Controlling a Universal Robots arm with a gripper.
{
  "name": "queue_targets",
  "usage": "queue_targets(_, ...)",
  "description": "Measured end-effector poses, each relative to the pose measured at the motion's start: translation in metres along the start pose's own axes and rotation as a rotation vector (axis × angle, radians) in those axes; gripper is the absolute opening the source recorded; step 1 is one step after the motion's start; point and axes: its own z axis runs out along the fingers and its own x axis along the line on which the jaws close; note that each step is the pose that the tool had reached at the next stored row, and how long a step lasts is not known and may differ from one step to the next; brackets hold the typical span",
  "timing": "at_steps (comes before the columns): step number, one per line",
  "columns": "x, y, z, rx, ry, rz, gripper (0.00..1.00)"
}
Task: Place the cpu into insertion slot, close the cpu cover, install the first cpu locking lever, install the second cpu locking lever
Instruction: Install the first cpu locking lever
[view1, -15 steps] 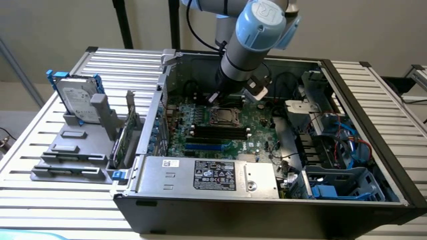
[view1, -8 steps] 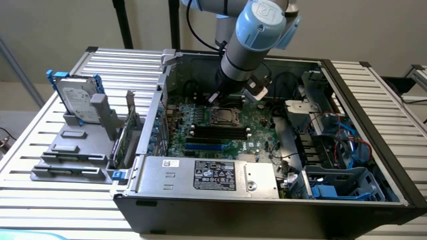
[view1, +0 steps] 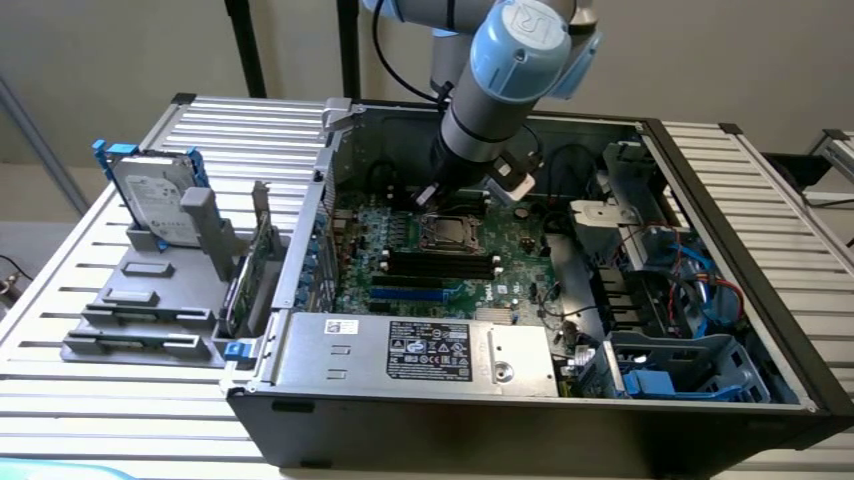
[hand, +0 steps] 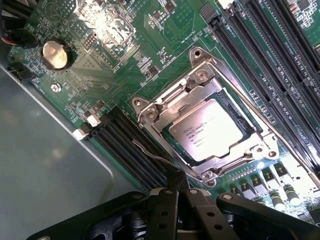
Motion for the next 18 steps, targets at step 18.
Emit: queue_targets(18,0.0039,0.0044,-0.0007,-0.0006,-0.0047,0.003,0.11)
